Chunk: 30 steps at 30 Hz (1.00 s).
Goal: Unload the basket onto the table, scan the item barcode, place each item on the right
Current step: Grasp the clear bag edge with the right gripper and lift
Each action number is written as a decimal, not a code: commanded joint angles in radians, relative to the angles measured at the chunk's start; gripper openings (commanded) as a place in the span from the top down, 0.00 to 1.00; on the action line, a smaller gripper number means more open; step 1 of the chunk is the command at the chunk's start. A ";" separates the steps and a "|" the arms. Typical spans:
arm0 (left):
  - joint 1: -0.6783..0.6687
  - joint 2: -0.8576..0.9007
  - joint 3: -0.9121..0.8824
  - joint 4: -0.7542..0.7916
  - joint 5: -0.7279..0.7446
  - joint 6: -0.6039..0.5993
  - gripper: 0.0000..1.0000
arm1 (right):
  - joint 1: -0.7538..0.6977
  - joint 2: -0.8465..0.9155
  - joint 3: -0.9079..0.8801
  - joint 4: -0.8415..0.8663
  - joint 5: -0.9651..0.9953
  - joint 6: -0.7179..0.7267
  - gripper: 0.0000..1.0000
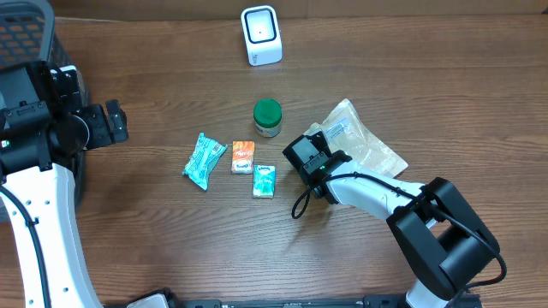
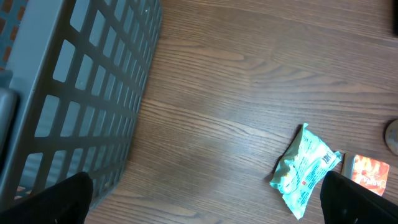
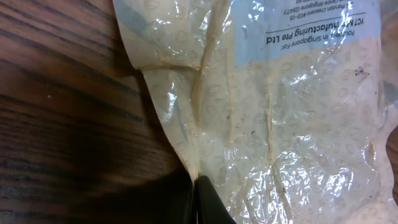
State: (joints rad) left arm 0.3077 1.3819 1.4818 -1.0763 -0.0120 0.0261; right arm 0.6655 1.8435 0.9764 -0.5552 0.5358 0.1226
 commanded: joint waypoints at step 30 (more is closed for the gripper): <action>-0.002 0.004 0.006 0.003 0.009 0.011 0.01 | -0.389 -0.311 0.096 -0.332 -0.897 0.113 0.96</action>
State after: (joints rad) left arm 0.3077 1.3823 1.4818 -1.0767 -0.0116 0.0261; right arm 0.2985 1.5105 1.1240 -0.9070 -0.3180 0.2359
